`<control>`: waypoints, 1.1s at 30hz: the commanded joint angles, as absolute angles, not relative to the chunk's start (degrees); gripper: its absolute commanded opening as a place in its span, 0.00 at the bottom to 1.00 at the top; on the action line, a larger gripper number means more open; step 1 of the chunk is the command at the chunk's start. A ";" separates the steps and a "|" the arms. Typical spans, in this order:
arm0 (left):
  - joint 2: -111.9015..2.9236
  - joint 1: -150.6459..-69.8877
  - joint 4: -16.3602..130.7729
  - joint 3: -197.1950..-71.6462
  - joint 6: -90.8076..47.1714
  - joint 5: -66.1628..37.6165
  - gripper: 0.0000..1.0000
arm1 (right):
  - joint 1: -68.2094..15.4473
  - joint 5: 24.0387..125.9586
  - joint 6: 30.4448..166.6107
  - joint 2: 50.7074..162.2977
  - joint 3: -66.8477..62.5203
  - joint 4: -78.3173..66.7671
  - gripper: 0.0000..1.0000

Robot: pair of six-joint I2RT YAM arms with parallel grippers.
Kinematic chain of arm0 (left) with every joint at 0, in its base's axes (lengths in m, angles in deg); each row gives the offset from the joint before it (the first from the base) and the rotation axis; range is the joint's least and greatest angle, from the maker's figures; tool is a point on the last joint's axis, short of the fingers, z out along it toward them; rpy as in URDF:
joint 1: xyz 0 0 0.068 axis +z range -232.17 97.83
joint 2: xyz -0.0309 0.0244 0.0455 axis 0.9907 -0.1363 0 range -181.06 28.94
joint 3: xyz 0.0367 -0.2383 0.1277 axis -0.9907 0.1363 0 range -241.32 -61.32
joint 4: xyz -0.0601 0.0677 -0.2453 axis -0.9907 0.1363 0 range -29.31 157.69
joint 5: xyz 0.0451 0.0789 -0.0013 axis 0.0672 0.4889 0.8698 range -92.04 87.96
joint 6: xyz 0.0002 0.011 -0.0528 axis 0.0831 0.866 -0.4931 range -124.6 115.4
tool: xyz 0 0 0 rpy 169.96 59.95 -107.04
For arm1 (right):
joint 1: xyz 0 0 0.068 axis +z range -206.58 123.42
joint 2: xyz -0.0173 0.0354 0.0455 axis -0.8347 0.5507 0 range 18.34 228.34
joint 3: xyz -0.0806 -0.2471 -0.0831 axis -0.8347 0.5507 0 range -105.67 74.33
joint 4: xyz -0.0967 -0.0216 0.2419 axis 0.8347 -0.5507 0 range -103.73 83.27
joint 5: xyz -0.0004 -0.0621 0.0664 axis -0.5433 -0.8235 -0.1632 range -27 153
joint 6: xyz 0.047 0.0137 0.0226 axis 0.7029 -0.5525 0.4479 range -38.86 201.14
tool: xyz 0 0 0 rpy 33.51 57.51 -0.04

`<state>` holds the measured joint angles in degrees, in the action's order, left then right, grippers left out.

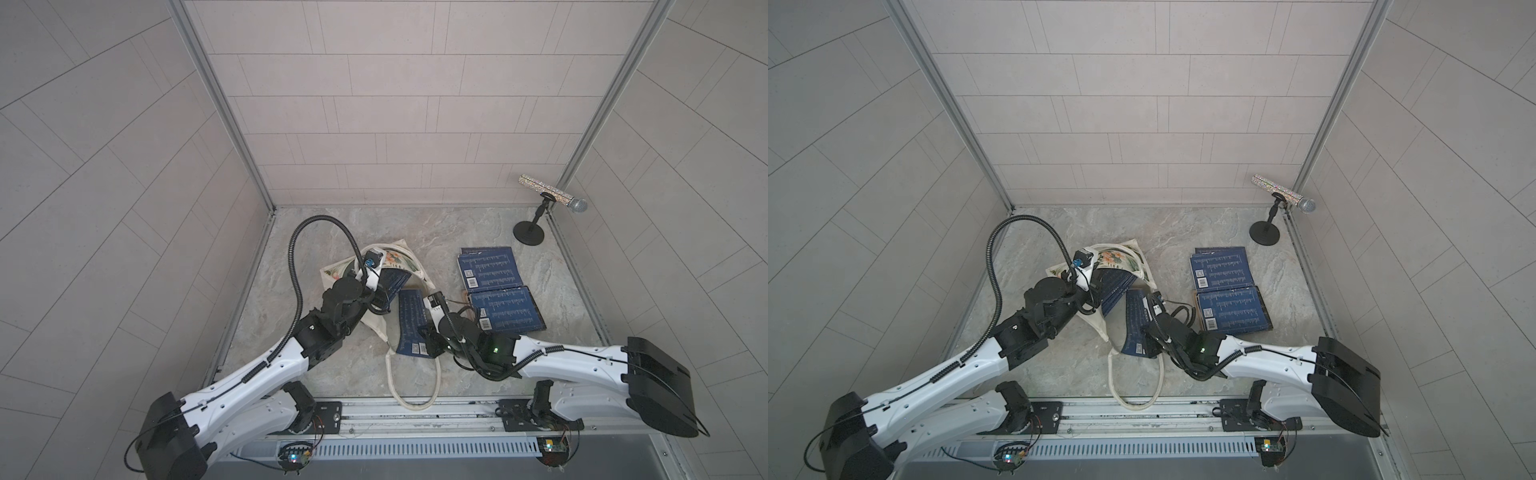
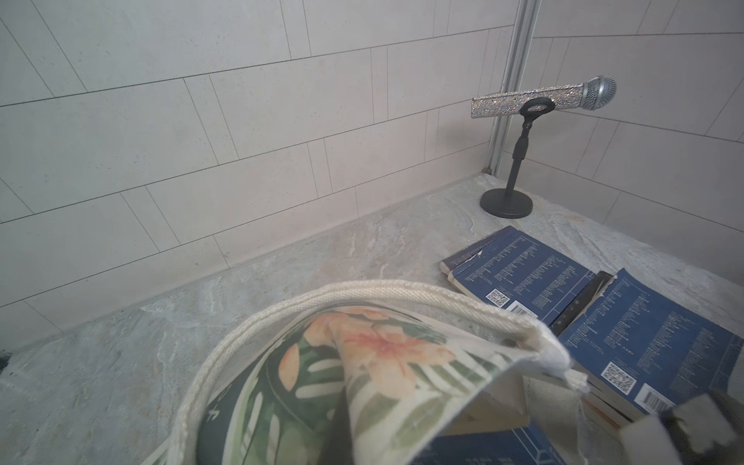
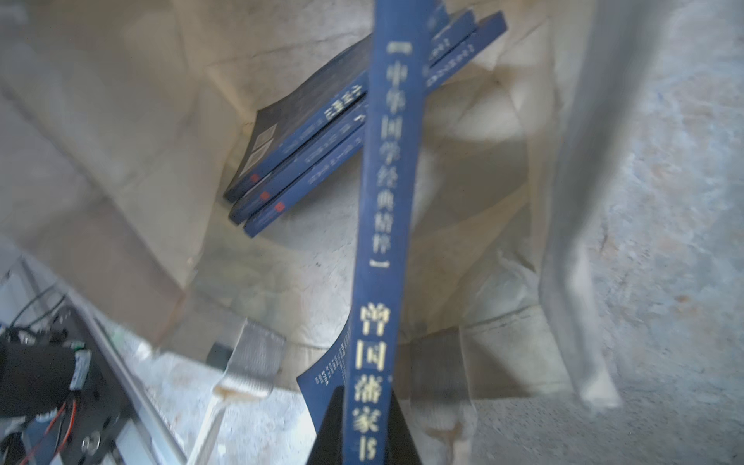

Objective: Take out the books from the canvas bag
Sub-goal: Pick up the book from the canvas bag, then place the book on the book.

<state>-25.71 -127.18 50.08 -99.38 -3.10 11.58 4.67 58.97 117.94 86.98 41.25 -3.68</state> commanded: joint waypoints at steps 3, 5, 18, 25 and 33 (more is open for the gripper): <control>-26.17 -127.34 47.31 -103.10 -2.98 15.20 0.00 | 5.56 65.24 106.05 76.66 43.42 -7.73 0.00; -26.32 -127.34 47.46 -103.19 -2.89 16.07 0.00 | 5.52 65.68 104.18 70.91 45.10 -7.67 0.00; -26.43 -127.28 48.01 -103.42 -2.75 17.15 0.00 | -2.40 30.72 111.86 42.87 42.19 -16.53 0.00; -26.03 -127.31 47.31 -103.02 -3.05 15.93 0.00 | -19.06 38.95 124.53 51.76 40.54 -13.92 0.00; -24.59 -127.29 46.10 -102.19 -2.84 14.51 0.00 | -39.72 57.05 143.59 67.85 47.29 12.24 0.00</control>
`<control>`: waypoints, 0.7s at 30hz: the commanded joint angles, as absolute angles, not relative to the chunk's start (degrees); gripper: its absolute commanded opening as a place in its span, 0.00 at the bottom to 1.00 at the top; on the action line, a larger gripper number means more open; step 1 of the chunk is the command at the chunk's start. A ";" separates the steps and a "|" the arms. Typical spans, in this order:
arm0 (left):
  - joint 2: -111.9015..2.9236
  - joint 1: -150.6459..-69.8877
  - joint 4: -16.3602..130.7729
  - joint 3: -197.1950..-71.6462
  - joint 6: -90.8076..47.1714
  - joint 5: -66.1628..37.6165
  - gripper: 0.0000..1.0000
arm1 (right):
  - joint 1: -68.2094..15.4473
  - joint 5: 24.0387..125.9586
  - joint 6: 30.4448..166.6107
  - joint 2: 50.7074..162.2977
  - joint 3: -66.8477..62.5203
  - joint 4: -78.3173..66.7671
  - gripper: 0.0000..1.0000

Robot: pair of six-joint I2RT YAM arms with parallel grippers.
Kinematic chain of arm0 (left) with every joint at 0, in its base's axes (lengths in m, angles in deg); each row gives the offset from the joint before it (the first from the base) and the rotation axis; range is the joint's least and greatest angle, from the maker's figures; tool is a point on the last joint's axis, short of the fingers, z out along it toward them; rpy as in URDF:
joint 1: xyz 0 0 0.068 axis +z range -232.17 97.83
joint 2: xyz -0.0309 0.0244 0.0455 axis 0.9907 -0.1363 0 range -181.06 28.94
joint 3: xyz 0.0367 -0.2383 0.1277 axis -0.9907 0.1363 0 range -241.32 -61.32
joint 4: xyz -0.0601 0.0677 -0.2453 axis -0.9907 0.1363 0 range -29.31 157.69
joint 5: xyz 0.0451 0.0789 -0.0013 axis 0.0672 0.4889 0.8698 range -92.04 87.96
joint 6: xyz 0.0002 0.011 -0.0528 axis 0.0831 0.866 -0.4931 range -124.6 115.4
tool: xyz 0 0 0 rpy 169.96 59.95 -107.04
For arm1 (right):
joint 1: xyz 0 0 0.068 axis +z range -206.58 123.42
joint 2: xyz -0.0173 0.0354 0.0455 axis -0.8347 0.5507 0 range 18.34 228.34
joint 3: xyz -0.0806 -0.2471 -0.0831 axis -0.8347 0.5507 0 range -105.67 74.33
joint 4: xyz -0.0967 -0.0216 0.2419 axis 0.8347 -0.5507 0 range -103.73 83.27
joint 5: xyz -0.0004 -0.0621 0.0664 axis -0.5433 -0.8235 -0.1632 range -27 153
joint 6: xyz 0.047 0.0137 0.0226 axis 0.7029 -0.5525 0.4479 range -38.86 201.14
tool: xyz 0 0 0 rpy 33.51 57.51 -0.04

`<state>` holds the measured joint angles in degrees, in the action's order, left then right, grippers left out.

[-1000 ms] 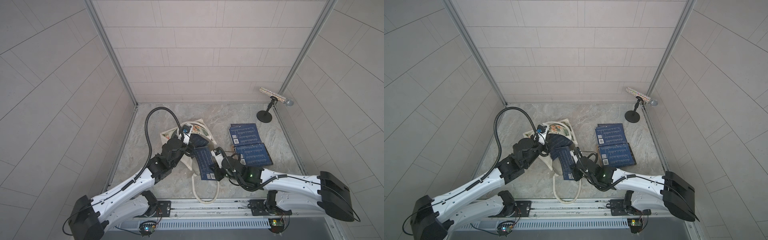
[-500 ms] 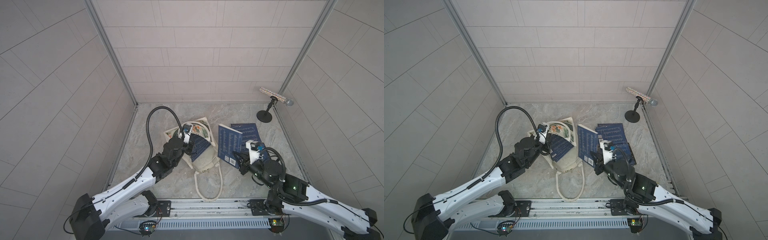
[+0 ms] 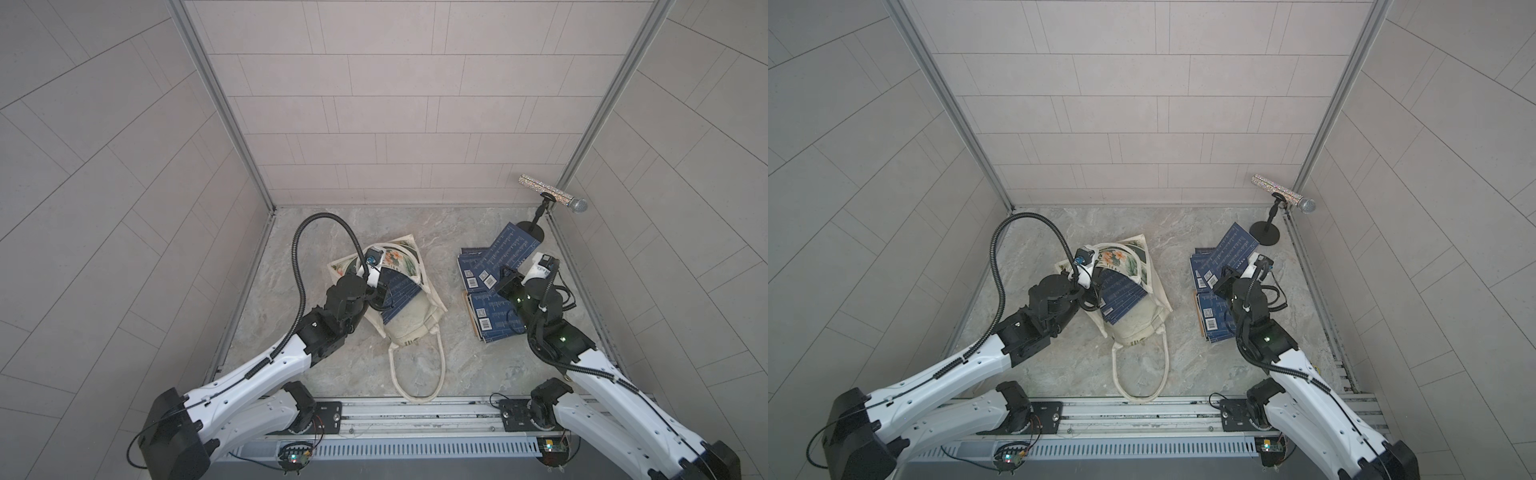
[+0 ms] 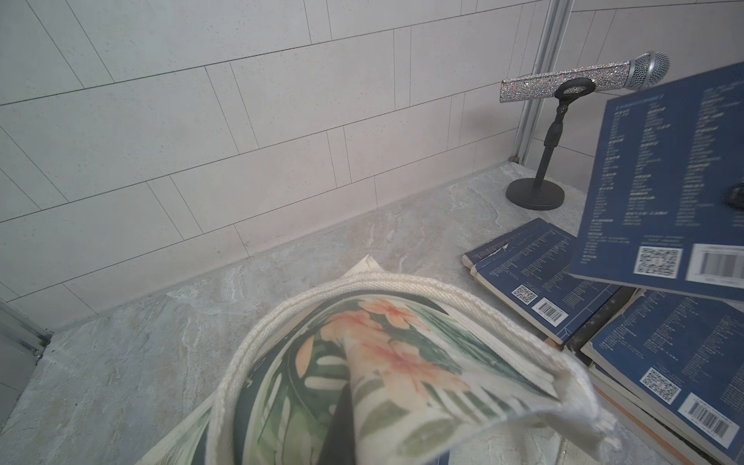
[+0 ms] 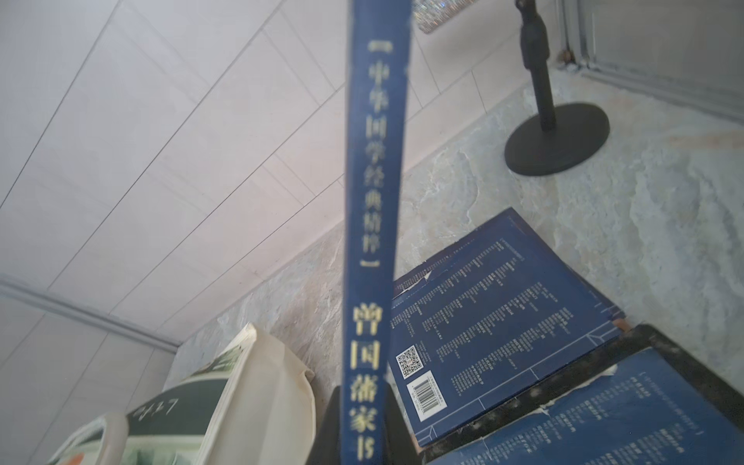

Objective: Take out the books from the canvas bag
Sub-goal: Place the book on the book.

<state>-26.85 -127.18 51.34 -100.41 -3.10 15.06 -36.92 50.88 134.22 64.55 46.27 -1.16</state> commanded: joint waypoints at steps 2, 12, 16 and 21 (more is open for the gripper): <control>-24.24 -127.26 45.75 -101.93 -2.76 14.44 0.00 | -41.24 57.95 145.65 72.16 47.01 15.00 0.00; -24.54 -127.26 45.75 -102.16 -2.93 13.62 0.00 | -42.26 48.40 158.92 87.60 50.95 30.82 0.00; -24.40 -127.25 45.79 -102.14 -2.93 13.47 0.00 | -42.26 46.02 162.34 89.72 49.79 26.90 0.00; -24.26 -127.12 45.83 -102.10 -2.94 13.24 0.00 | -42.26 47.88 163.92 93.70 49.13 29.16 0.12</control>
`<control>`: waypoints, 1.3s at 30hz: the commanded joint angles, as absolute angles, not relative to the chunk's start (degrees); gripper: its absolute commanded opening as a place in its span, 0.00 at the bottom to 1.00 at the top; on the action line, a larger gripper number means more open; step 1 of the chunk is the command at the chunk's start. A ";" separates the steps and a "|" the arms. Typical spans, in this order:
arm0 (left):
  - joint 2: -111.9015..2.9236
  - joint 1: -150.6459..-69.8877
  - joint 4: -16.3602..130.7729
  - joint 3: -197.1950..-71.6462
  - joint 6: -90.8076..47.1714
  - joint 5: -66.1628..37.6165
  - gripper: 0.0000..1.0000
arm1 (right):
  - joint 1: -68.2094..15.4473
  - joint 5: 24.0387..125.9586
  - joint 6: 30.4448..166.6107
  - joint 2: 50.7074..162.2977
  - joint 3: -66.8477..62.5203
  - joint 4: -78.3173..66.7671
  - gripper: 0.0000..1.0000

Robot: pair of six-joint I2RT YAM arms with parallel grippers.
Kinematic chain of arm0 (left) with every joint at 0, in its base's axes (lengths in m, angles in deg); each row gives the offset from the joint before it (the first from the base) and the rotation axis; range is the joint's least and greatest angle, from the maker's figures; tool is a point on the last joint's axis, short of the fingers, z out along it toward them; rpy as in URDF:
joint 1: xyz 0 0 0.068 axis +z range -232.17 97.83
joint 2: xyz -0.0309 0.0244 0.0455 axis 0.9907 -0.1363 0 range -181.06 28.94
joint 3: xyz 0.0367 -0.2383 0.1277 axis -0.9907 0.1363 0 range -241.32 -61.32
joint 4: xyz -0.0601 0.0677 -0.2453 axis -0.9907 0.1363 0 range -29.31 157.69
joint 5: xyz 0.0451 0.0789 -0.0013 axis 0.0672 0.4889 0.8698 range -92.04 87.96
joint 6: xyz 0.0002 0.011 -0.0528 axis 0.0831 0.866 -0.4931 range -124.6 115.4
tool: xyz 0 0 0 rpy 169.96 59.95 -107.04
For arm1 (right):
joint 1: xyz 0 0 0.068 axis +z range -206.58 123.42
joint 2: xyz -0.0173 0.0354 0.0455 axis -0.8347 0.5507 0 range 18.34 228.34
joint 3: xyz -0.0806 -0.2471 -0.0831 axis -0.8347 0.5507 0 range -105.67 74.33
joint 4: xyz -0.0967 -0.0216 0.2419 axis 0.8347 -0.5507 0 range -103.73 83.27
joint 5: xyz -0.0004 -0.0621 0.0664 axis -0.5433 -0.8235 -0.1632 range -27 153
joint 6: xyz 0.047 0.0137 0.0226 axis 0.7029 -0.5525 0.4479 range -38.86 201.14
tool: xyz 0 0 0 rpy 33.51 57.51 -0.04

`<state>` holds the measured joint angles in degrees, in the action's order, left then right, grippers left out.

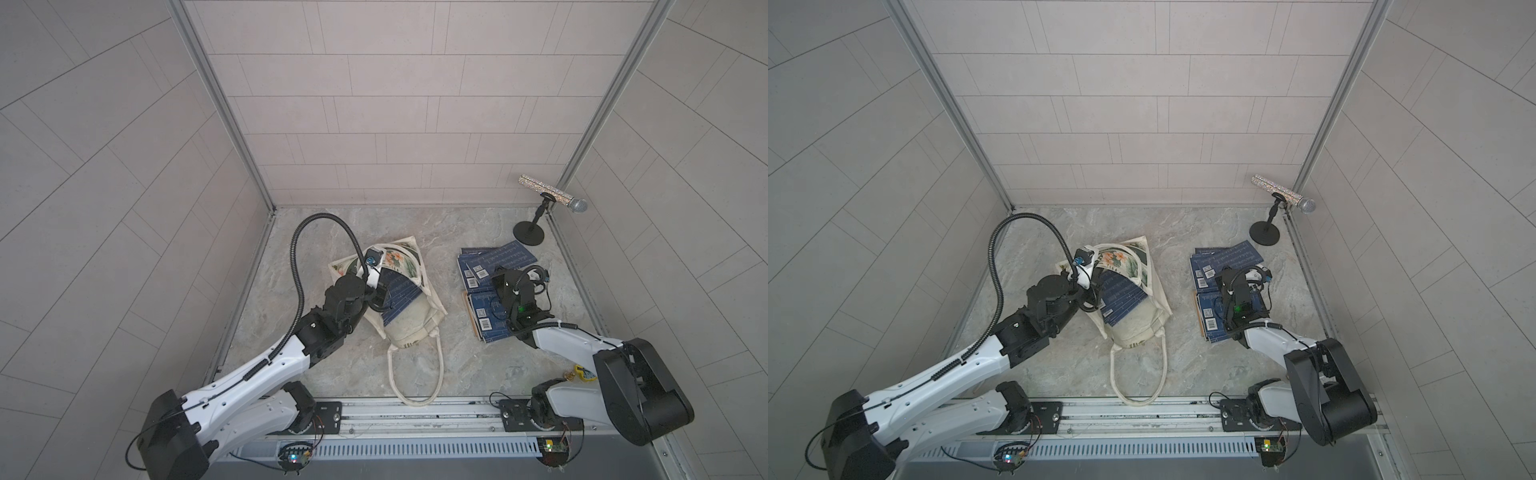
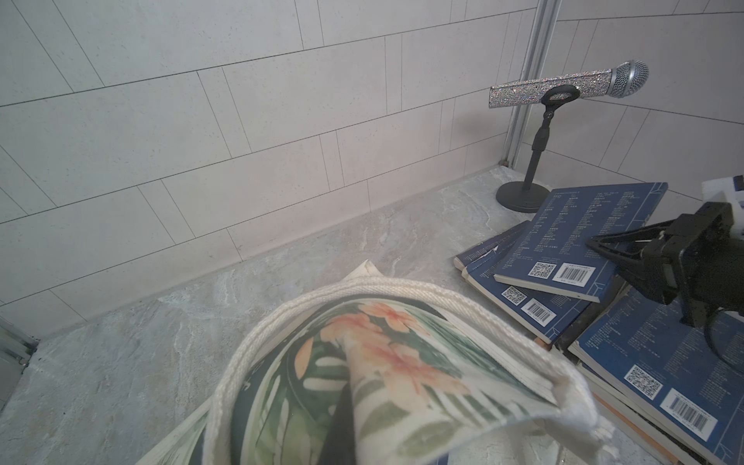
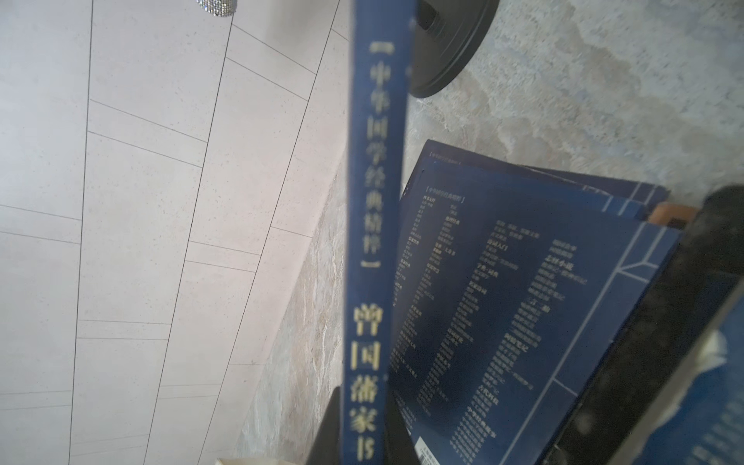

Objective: Take out the books from the canvas bag
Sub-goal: Place the book on the book.

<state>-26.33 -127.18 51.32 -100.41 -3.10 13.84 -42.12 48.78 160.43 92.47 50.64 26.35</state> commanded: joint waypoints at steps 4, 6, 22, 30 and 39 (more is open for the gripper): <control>-24.35 -127.17 45.89 -102.26 -2.93 13.15 0.00 | -42.26 49.40 168.09 96.59 49.27 28.66 0.21; -24.28 -127.17 45.84 -102.18 -2.95 13.06 0.00 | -42.15 50.78 167.64 96.74 49.34 29.26 0.23; -24.28 -126.99 46.31 -102.43 -2.80 12.48 0.00 | -42.25 59.48 167.41 85.39 49.17 11.83 0.71; -24.35 -126.99 46.69 -102.49 -2.77 11.87 0.00 | -43.31 60.20 162.19 83.56 46.89 4.12 0.76; -24.36 -127.03 46.91 -102.63 -2.84 11.50 0.00 | -42.95 58.19 154.25 75.43 44.35 -8.13 1.00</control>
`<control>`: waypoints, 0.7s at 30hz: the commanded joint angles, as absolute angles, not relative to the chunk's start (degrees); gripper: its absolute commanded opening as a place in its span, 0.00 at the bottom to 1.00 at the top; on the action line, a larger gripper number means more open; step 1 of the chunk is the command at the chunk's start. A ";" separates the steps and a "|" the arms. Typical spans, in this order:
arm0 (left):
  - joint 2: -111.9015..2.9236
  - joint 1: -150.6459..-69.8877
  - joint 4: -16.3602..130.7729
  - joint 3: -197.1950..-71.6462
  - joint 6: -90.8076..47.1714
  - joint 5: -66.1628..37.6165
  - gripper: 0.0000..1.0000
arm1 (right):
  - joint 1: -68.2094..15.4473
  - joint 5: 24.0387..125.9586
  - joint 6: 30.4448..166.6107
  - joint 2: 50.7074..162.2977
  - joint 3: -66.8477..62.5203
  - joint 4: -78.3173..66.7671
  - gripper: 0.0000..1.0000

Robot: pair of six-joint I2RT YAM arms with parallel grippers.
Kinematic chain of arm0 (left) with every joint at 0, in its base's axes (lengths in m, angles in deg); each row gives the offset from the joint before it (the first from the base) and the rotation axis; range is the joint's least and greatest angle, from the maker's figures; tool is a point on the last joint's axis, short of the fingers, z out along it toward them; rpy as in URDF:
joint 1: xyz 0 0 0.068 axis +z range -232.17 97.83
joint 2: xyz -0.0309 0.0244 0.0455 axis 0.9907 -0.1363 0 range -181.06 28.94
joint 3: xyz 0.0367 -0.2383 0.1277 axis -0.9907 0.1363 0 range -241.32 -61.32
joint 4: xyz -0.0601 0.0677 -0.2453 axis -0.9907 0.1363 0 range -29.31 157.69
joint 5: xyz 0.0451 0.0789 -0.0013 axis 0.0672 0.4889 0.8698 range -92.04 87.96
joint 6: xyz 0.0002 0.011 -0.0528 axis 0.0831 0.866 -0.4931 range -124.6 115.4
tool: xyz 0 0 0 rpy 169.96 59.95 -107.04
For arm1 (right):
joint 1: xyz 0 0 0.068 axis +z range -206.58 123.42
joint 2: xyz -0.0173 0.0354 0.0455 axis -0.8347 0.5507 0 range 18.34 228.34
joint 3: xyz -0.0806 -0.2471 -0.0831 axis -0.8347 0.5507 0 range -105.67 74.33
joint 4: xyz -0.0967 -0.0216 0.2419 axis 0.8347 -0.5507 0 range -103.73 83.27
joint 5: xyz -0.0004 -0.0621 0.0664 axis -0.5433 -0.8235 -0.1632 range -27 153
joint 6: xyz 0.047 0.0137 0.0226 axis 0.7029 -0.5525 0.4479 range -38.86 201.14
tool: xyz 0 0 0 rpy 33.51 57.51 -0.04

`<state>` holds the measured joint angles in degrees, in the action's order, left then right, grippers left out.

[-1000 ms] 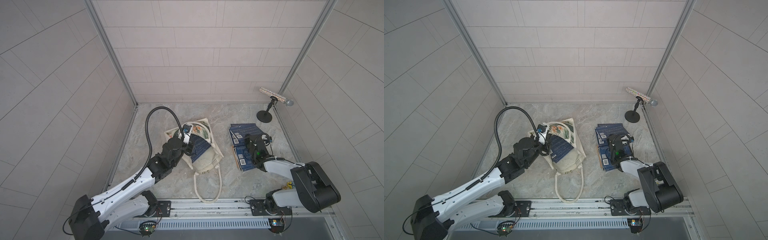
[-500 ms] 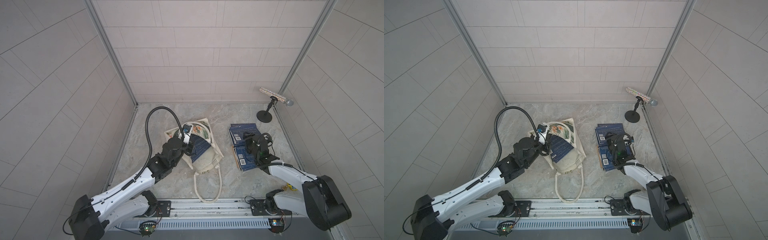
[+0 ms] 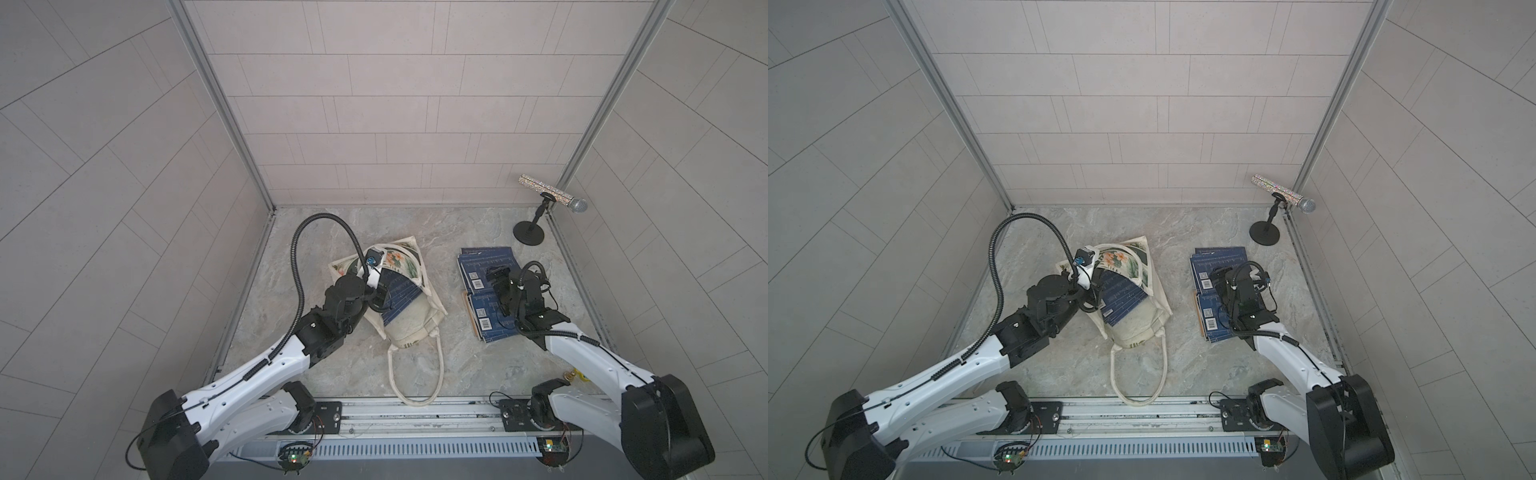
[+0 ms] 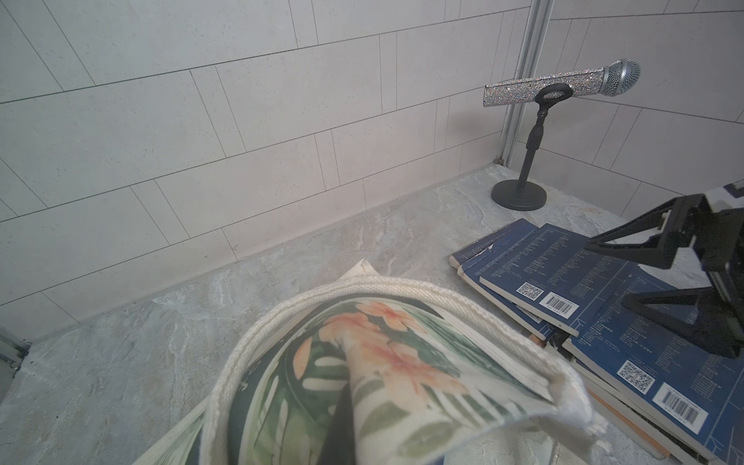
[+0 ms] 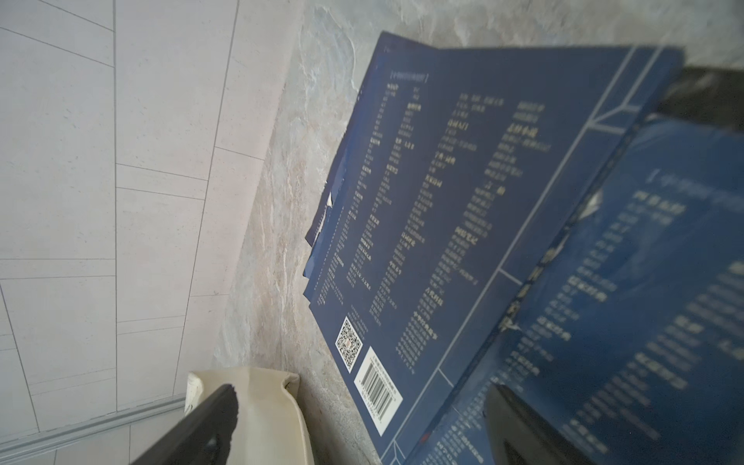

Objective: Take out the books from the canvas bag
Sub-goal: Place the book on the book, then pick up the books from the canvas bag.

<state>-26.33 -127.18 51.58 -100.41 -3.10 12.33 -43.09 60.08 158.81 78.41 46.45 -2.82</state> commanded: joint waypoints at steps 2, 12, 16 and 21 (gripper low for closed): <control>-24.18 -126.96 46.50 -102.41 -2.84 11.02 0.00 | -42.75 59.32 152.65 73.33 43.47 -9.68 1.00; -24.12 -126.91 46.54 -102.43 -3.02 10.61 0.00 | -42.13 58.71 155.38 72.02 50.93 -5.23 1.00; -24.19 -126.99 46.54 -102.36 -3.02 10.64 0.00 | -41.82 59.20 153.72 76.58 50.00 -2.15 1.00; -24.15 -126.99 46.49 -102.28 -2.97 10.85 0.00 | -41.81 60.98 149.35 84.18 46.56 1.41 1.00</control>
